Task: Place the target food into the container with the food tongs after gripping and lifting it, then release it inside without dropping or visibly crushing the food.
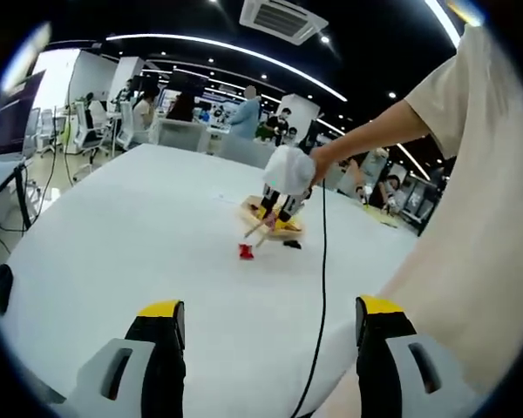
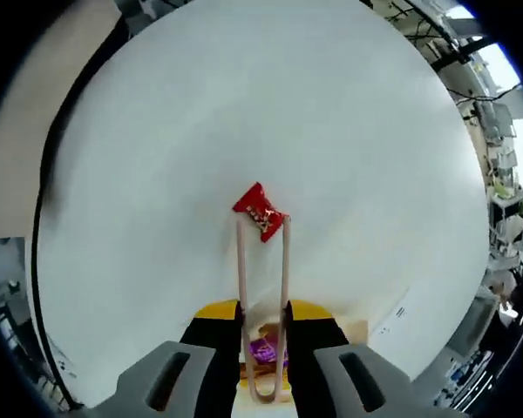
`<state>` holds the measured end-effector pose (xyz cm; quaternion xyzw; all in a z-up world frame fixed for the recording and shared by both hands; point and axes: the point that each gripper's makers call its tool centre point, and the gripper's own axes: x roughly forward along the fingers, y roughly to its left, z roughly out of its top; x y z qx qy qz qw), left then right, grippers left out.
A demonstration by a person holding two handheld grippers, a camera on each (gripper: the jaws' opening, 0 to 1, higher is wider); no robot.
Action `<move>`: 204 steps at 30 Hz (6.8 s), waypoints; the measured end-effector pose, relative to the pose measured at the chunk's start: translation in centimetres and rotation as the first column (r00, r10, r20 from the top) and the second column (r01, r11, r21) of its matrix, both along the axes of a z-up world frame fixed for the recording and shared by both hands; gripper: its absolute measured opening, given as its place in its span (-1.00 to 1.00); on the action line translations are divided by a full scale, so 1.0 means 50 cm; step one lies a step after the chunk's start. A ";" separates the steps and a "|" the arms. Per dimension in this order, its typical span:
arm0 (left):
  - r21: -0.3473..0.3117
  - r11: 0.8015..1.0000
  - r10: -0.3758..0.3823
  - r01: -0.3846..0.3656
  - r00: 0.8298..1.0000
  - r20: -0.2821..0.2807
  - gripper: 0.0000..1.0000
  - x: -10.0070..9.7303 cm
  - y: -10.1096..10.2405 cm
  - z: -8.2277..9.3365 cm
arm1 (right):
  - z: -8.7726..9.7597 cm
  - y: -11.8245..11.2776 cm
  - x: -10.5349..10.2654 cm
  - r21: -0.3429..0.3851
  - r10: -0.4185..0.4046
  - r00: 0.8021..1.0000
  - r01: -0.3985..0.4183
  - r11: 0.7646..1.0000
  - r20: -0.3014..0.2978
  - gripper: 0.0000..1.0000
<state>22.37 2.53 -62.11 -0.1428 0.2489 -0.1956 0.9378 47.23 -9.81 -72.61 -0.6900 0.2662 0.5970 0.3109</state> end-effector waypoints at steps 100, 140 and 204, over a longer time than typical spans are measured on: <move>0.027 0.999 -0.021 0.020 0.999 0.029 0.55 -0.012 -0.009 0.016 | -0.039 -0.063 -0.139 0.029 -0.512 0.842 0.524 0.851 -0.169 -0.62; 0.025 1.000 -0.009 0.008 1.000 0.020 0.55 -0.015 -0.002 0.011 | -0.057 -0.060 -0.147 0.055 -0.573 0.798 0.591 0.805 -0.188 -0.69; 0.052 0.996 -0.076 0.073 0.996 0.042 0.54 -0.005 -0.040 0.033 | 0.077 -0.103 -0.012 0.246 -0.675 0.714 0.699 0.672 -0.184 -0.72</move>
